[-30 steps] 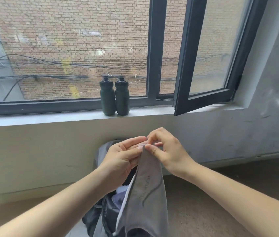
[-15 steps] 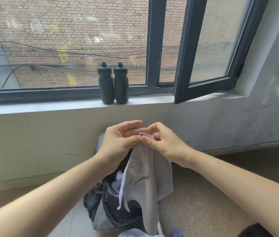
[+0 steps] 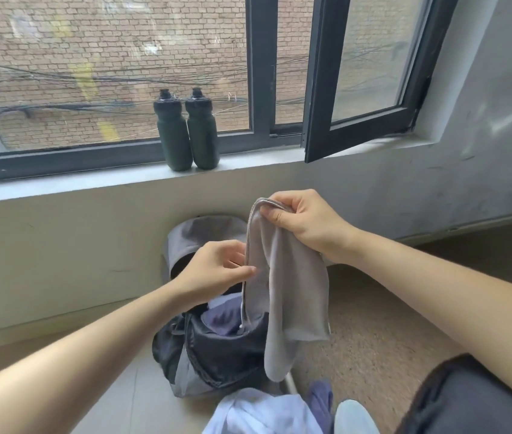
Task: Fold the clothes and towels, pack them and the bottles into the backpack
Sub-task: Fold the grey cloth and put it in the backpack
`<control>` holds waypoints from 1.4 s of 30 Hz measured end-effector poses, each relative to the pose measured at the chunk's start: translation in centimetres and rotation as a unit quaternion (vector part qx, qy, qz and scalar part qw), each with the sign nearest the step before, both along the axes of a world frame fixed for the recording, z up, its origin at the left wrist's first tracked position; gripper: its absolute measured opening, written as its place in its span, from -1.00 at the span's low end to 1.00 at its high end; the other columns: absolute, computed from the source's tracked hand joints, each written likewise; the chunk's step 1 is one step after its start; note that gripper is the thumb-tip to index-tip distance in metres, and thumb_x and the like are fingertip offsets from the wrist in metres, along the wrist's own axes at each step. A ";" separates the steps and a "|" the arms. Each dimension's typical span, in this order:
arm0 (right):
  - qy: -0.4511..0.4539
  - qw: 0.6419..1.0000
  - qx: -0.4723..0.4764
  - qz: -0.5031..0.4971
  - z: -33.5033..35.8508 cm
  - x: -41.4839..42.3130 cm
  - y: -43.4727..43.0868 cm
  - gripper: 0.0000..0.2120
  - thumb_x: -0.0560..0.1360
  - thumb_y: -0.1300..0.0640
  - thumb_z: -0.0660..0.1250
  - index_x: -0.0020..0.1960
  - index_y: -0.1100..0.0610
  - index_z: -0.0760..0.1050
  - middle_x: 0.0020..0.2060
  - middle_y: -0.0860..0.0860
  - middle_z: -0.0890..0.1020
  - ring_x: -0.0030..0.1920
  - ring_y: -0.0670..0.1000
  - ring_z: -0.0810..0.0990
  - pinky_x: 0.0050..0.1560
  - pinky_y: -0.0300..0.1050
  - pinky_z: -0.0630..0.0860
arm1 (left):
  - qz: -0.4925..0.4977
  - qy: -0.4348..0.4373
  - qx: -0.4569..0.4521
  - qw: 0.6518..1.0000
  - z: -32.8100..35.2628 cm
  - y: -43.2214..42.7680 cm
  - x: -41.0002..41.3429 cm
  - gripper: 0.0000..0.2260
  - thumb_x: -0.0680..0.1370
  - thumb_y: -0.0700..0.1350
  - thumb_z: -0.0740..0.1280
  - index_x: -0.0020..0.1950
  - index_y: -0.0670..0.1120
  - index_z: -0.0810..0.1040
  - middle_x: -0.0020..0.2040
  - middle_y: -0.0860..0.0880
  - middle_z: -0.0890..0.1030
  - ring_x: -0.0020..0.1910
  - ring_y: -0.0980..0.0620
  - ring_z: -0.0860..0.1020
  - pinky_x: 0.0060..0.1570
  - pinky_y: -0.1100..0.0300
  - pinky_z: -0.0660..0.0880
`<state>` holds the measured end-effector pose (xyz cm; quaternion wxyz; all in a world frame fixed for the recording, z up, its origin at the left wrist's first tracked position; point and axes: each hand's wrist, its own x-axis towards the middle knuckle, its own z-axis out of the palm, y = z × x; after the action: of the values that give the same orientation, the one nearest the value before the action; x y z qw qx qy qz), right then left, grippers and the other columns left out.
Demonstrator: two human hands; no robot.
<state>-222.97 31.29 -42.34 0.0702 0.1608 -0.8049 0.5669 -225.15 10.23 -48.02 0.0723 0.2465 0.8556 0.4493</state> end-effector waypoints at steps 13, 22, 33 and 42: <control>0.068 0.990 -0.081 -0.097 0.0 -1.2 3.5 -0.75 0.64 0.11 0.33 -0.01 0.31 0.63 -0.17 0.08 0.62 -0.12 -0.05 0.56 -0.03 -0.14 0.52 | 0.002 0.010 -0.215 0.977 -3.3 -1.3 -3.9 -0.78 0.49 -0.26 0.33 -0.34 -0.11 0.44 -0.44 0.11 0.41 -0.44 0.12 0.32 -0.35 0.13 0.28; -0.047 0.967 -0.097 -0.230 -3.4 -4.1 7.2 -0.76 0.61 0.01 0.37 -0.10 0.14 0.68 -0.18 0.01 0.61 -0.11 -0.02 0.53 -0.01 -0.06 0.45 | 0.232 0.079 -0.043 0.969 -0.7 -5.1 -5.5 -0.75 0.53 -0.28 0.33 -0.09 0.04 0.72 -0.31 0.09 0.66 -0.28 0.05 0.53 -0.31 0.18 0.39; -0.065 0.949 -0.109 -0.288 -3.7 -5.1 7.7 -0.70 0.56 -0.08 0.36 -0.08 0.15 0.68 -0.23 0.02 0.64 -0.16 0.03 0.55 -0.10 -0.01 0.47 | 0.309 0.008 0.248 0.918 0.4 -6.6 -6.6 -0.67 0.55 0.03 0.50 -0.27 -0.17 0.58 -0.30 -0.06 0.50 -0.26 0.01 0.39 -0.21 0.06 0.36; -0.102 0.942 -0.079 -0.310 -4.0 -4.6 6.5 -0.74 0.43 0.00 0.45 -0.25 0.21 0.60 -0.32 0.02 0.59 -0.25 0.01 0.52 -0.21 -0.03 0.52 | 0.313 -0.073 0.211 0.923 0.9 -4.1 -5.3 -0.57 0.50 0.08 0.52 -0.26 -0.28 0.57 -0.26 -0.10 0.58 -0.29 -0.02 0.51 -0.39 0.08 0.62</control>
<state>-227.55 37.75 -46.32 0.1724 -0.1612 -0.7702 0.5925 -230.49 6.10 -47.16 -0.0636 -0.0581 0.7668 0.6361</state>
